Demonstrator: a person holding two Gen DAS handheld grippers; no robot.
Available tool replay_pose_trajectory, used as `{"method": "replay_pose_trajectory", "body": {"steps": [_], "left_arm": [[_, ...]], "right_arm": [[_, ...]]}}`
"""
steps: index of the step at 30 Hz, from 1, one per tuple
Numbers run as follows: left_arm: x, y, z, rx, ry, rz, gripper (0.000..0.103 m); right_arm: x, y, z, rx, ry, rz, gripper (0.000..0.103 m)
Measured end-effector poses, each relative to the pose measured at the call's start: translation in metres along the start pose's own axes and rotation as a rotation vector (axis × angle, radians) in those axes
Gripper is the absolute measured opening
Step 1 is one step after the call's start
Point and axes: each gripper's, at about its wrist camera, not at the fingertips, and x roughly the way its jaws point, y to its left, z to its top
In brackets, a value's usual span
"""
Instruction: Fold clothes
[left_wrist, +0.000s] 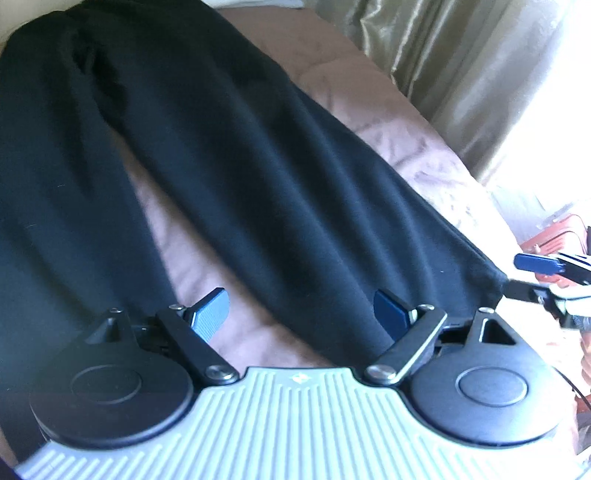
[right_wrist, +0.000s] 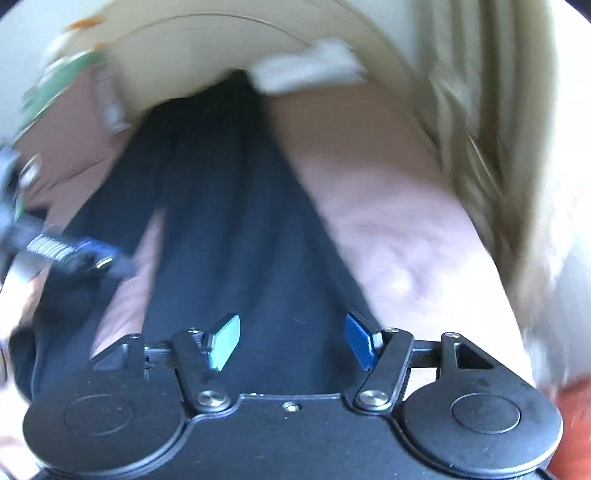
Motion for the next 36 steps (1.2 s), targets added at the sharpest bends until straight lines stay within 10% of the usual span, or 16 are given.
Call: {"method": "replay_pose_trajectory", "body": {"steps": [3, 6, 11, 14, 17, 25, 29, 33, 36], "left_arm": [[0.002, -0.003, -0.001, 0.006, 0.009, 0.020, 0.086], [0.004, -0.006, -0.001, 0.012, 0.018, 0.039, 0.086], [0.007, -0.010, -0.002, 0.019, 0.033, 0.072, 0.086], [0.006, 0.002, -0.001, -0.003, 0.034, 0.117, 0.086], [-0.001, 0.022, 0.002, -0.019, 0.023, 0.184, 0.086], [-0.050, 0.102, 0.002, -0.191, -0.048, 0.292, 0.086], [-0.067, 0.114, -0.005, -0.227, -0.063, 0.309, 0.086], [-0.067, 0.123, -0.014, -0.202, -0.052, 0.355, 0.086], [-0.078, 0.127, -0.017, -0.177, -0.075, 0.387, 0.086]], "right_arm": [[-0.007, -0.030, -0.006, 0.134, -0.045, 0.086, 0.068], [0.002, -0.030, -0.013, 0.121, -0.064, -0.121, 0.069], [0.054, -0.024, -0.021, 0.044, 0.023, -0.113, 0.069], [0.069, 0.007, -0.030, -0.116, 0.001, -0.143, 0.015], [0.036, 0.065, -0.037, -0.399, -0.181, -0.183, 0.013], [0.009, 0.010, -0.010, -0.350, -0.135, -0.656, 0.011], [0.033, -0.041, -0.010, -0.131, 0.016, -0.447, 0.011], [0.032, -0.036, -0.005, -0.046, -0.062, -0.698, 0.040], [0.012, 0.001, 0.005, -0.061, -0.196, -0.667, 0.045]]}}
